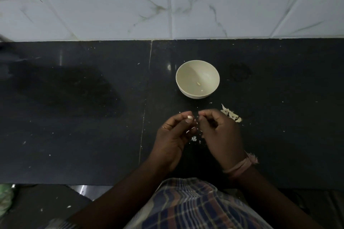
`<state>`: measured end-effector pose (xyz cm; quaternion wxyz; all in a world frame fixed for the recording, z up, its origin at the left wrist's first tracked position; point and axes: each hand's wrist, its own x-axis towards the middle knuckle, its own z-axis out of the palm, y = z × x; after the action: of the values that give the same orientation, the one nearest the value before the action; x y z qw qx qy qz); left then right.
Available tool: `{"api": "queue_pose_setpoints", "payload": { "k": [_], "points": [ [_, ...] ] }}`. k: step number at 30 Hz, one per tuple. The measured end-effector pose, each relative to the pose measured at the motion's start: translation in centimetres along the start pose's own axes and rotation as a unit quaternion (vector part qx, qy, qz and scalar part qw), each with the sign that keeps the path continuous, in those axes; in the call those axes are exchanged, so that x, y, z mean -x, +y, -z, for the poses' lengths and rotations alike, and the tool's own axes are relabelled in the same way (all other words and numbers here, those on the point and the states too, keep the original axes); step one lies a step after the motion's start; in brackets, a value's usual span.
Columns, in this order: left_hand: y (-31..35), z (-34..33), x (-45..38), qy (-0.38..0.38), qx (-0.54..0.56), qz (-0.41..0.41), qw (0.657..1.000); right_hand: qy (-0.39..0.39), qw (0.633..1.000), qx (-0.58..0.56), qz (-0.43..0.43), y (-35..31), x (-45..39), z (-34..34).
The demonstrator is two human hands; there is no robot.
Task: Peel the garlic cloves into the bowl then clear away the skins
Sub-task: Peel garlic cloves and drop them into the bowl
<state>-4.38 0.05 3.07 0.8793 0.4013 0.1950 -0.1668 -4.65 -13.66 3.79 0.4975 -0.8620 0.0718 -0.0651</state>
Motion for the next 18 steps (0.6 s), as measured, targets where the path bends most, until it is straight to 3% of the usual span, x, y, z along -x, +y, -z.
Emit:
{"api": "queue_pose_setpoints", "payload": {
  "k": [10, 18],
  "points": [
    [-0.6, -0.6, -0.6, 0.022, -0.126, -0.055, 0.99, -0.003, 0.996, -0.086, -0.032, 0.4, -0.4, -0.2],
    [0.2, -0.1, -1.1, 0.045, -0.293, -0.126, 0.947, 0.004, 0.998, -0.048, -0.03, -0.1, -0.8, -0.2]
  ]
}}
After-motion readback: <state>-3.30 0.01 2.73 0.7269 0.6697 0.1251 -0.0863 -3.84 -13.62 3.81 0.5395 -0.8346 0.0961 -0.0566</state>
